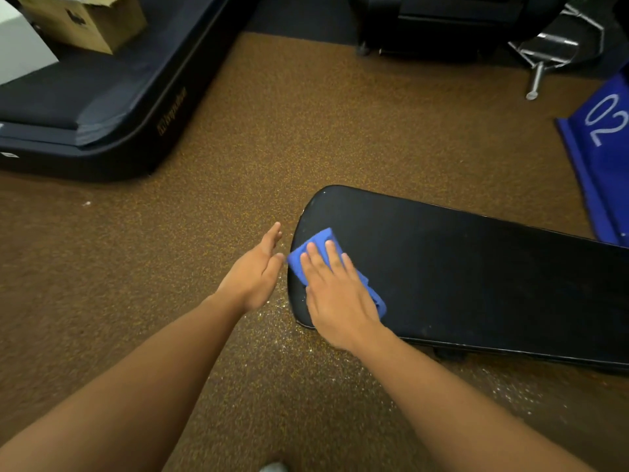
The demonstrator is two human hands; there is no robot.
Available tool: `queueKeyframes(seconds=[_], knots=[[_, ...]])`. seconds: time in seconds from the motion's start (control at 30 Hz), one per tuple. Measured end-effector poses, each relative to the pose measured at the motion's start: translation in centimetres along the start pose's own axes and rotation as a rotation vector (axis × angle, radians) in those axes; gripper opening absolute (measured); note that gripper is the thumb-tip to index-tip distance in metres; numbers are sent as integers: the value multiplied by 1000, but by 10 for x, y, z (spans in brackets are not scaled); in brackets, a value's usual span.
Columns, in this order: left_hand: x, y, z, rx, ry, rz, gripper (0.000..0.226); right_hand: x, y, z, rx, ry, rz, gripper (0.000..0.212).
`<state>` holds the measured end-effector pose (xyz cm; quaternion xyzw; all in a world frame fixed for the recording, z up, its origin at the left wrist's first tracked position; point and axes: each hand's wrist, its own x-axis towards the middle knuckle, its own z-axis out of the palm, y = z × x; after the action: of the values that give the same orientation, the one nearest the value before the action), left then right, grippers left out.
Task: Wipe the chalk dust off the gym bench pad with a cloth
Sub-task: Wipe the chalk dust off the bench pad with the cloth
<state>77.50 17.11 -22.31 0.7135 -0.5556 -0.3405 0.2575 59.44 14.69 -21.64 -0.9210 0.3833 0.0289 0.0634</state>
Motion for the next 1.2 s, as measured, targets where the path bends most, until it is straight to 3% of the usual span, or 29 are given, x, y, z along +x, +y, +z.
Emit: queueKeyframes(seconds=[0.13,0.23,0.33,0.43,0.5,0.57,0.7,0.77,0.97,1.2], knots=[[0,11,15,-121,-18,-1,67,-31,16,3,-86,-55,-273,58],[3,21,19,-263,47,-62,63,-39,39,0,-76,-51,-319,55],[8,21,15,-256,45,-77,55,-27,40,-2,4,-32,-116,54],[11,19,12,-283,45,-109,62,-3,12,-3,46,-2,134,57],[16,16,8,-331,65,-158,63,9,-9,-2,65,20,204,60],[21,14,4,-389,85,-205,60,9,-22,1,0,15,106,61],[25,15,0,-466,64,-219,47,-10,-1,0,-69,-74,-369,58],[25,13,0,-483,62,-222,44,-4,21,-3,-84,-56,-482,56],[24,0,-5,-416,18,-211,56,66,37,-14,10,-33,-129,62],[24,-1,-9,-164,-114,-79,63,137,38,-23,-10,-67,112,48]])
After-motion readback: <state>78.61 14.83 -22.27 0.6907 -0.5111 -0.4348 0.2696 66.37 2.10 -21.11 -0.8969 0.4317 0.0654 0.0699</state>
